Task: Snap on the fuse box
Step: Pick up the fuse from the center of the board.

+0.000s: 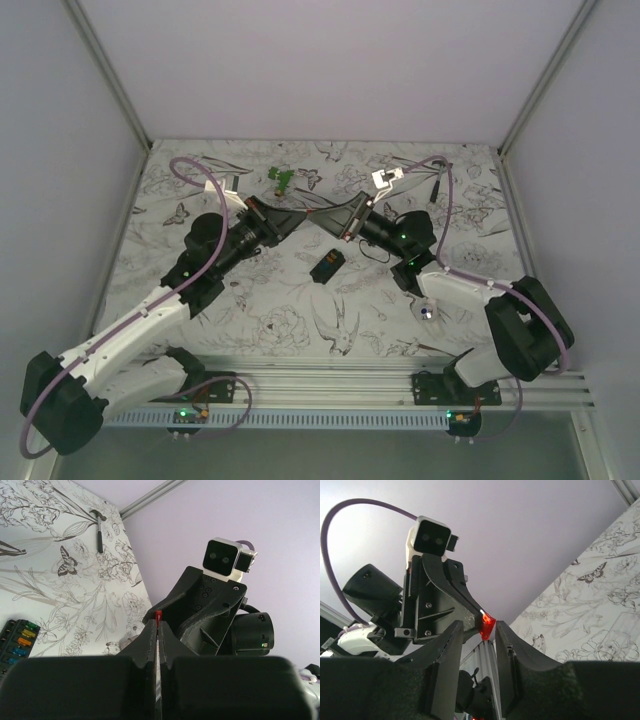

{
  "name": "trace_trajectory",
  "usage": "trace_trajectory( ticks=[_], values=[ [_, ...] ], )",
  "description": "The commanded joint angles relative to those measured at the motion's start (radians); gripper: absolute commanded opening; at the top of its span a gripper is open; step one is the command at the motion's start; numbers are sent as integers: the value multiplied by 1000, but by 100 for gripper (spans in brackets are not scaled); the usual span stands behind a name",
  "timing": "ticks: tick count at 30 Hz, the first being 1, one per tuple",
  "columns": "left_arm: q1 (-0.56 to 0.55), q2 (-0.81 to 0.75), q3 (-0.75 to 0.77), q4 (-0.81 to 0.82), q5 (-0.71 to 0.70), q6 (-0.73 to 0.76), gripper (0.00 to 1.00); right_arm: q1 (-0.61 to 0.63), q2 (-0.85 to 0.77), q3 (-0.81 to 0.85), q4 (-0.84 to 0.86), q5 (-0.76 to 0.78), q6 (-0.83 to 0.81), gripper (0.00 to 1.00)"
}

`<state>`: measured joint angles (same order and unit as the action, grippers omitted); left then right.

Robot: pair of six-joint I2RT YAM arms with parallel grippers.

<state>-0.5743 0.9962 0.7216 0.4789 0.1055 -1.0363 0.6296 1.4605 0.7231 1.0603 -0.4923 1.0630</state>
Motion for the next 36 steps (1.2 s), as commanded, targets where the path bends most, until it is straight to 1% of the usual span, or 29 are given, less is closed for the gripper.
trace_trajectory(
  ticks=[1,4,7,11,21,25,30,32,34,36],
  values=[
    [-9,-11,-12,70,-18,-14,0,-6,14,5,109,-3,46,36],
    [-11,-17,-14,72,-20,-13,0,-9,31,10,134,-6,67,34],
    [-13,-16,-16,72,-22,-12,0,-10,51,17,153,-16,87,29],
    [-13,-14,-16,73,-21,-14,0,-11,66,11,186,-17,102,25],
    [-13,-15,-23,75,-26,-18,0,-25,73,-5,234,-10,131,21],
    [-16,-11,-23,76,-23,-19,0,-27,74,-6,239,-4,133,19],
    [-19,-10,-22,77,-20,-20,0,-27,77,-8,243,-3,136,11],
    [-19,-8,-22,77,-19,-19,0,-27,78,-8,244,-5,132,7],
    [-21,-3,-23,77,-18,-19,0,-28,78,-6,236,-10,125,1],
    [-21,3,-29,76,-19,-15,0,-29,74,-3,211,-20,106,0]
  ],
)
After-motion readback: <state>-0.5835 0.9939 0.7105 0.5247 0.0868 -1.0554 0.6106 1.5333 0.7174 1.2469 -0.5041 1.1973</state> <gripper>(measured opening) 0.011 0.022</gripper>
